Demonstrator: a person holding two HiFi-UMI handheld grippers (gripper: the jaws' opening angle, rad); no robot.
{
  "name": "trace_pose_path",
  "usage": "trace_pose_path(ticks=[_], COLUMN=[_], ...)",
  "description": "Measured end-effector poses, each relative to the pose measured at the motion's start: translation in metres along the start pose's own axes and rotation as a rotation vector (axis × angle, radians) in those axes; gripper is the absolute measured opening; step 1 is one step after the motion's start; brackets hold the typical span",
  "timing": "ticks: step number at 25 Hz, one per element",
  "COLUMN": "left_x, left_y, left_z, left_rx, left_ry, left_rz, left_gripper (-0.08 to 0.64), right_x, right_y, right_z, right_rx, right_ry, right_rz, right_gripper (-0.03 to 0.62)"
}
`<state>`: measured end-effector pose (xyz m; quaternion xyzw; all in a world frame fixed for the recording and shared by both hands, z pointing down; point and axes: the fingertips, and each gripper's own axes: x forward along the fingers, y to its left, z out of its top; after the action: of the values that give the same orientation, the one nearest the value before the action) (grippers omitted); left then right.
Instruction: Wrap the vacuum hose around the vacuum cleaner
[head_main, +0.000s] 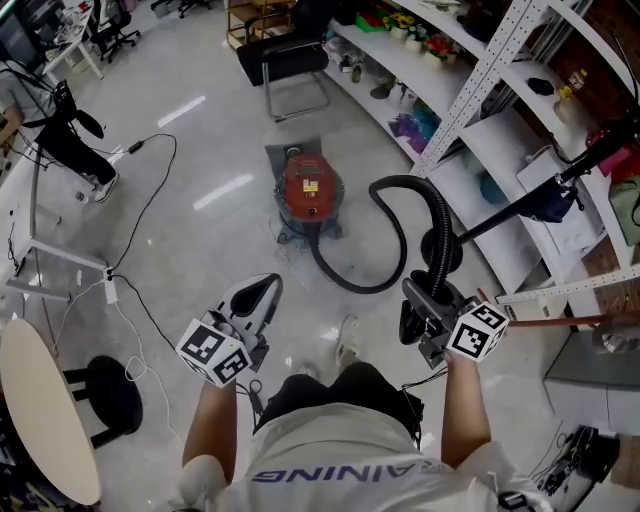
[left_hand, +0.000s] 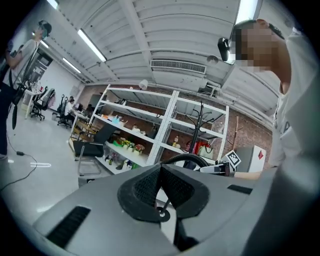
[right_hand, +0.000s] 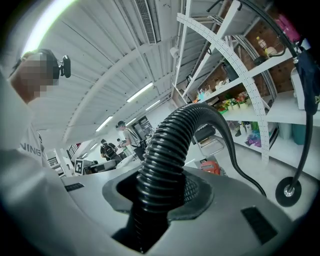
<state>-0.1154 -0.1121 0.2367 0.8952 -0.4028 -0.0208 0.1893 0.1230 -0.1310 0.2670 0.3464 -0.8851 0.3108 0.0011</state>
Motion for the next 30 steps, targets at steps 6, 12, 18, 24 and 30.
trace_pose_path(ticks=[6, 12, 18, 24, 30], left_x=[0.061, 0.128, 0.17, 0.195, 0.205], left_y=[0.016, 0.021, 0.031, 0.049, 0.09], left_z=[0.028, 0.051, 0.068, 0.077, 0.086], left_rx=[0.007, 0.006, 0.034, 0.029, 0.018], left_ry=[-0.017, -0.026, -0.036, -0.042, -0.053], left_rz=[0.029, 0.065, 0.1, 0.118, 0.138], left_gripper=[0.017, 0.017, 0.017, 0.017, 0.017], right_x=[0.024, 0.04, 0.059, 0.091, 0.137], right_y=[-0.051, -0.103, -0.138, -0.165, -0.177], right_z=[0.057, 0.103, 0.147, 0.18, 0.196], right_rx=[-0.068, -0.143, -0.189, -0.244, -0.255], right_ry=[0.015, 0.075, 0.092, 0.133, 0.145], right_rz=[0.015, 0.028, 0.05, 0.053, 0.053], right_gripper=[0.141, 0.141, 0.141, 0.143, 0.143])
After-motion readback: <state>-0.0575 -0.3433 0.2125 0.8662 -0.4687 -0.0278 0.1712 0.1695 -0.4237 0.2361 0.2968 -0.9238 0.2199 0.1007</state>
